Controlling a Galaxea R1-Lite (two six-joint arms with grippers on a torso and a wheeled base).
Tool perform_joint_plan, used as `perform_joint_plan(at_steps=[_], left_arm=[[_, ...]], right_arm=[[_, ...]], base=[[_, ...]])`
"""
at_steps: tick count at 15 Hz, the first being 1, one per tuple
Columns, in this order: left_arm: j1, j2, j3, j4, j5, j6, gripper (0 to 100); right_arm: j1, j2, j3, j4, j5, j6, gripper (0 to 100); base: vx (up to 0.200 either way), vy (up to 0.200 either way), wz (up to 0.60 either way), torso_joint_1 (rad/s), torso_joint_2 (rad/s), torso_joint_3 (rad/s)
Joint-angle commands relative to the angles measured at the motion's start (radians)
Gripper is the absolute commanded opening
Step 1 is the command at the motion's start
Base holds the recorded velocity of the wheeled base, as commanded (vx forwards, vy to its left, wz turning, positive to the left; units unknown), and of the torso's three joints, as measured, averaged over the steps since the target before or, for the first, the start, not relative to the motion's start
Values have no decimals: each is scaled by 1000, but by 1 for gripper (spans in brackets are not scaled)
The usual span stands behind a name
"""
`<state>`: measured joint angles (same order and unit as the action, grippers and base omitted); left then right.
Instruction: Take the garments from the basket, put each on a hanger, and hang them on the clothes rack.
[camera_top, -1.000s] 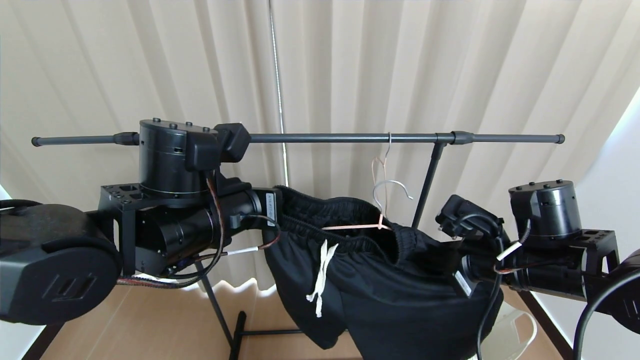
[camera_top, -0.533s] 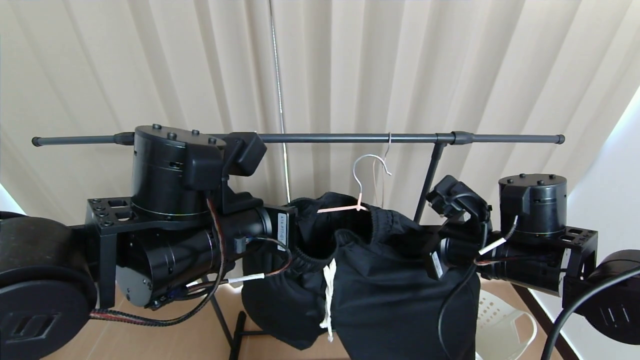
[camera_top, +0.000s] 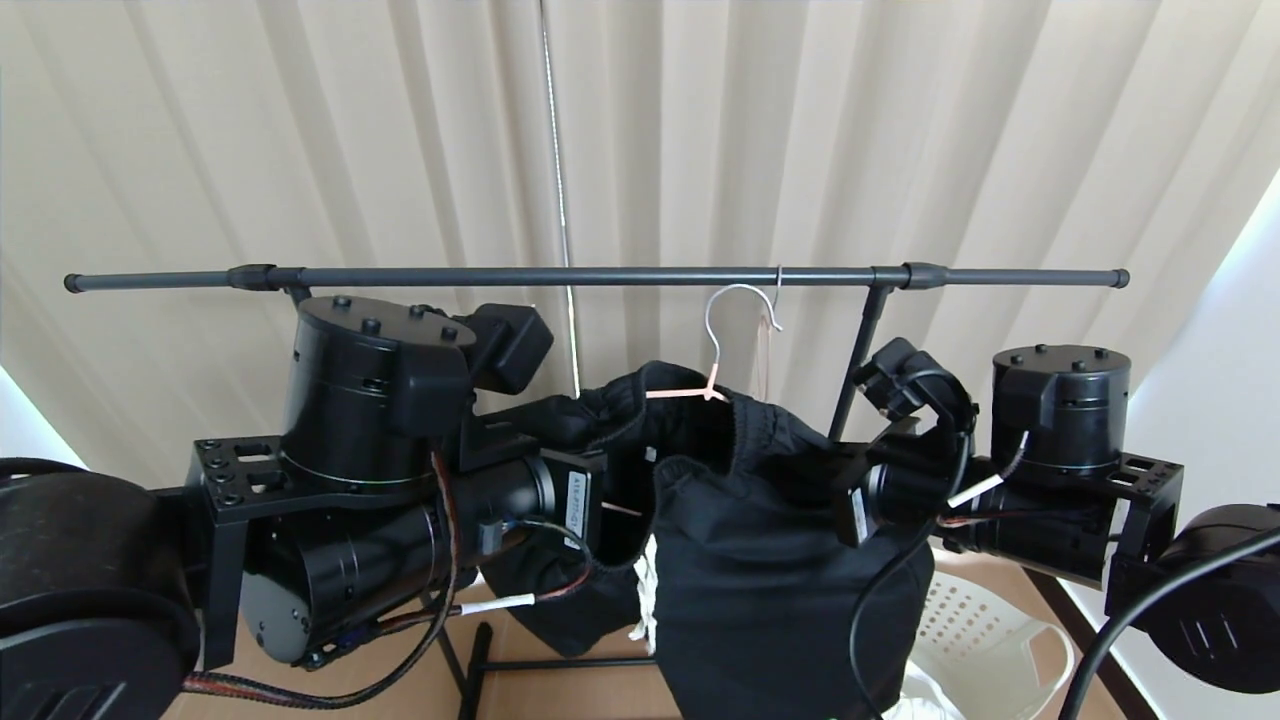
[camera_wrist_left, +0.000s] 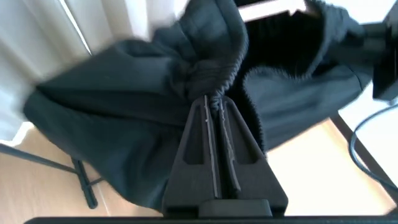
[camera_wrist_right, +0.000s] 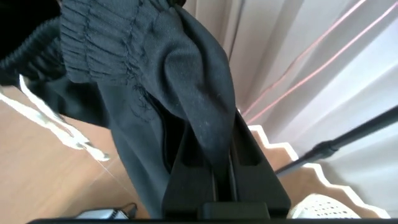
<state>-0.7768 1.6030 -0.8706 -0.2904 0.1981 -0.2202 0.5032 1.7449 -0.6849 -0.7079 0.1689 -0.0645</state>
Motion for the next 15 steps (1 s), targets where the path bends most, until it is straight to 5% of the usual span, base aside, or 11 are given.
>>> perform_joint_plan(at_steps=[1, 8, 15], left_arm=[[-10, 3, 7, -1, 0, -1, 0], [-33, 75, 15, -73, 11, -14, 0], [-33, 117, 10, -119, 26, -31, 0]], right_arm=[[3, 2, -1, -5, 1, 5, 0], [1, -15, 24, -61, 89, 32, 0], [3, -24, 64, -150, 93, 28, 0]], base=[[0, 0, 0, 0, 0, 0], [0, 0, 0, 0, 0, 0], [0, 0, 0, 0, 0, 0]])
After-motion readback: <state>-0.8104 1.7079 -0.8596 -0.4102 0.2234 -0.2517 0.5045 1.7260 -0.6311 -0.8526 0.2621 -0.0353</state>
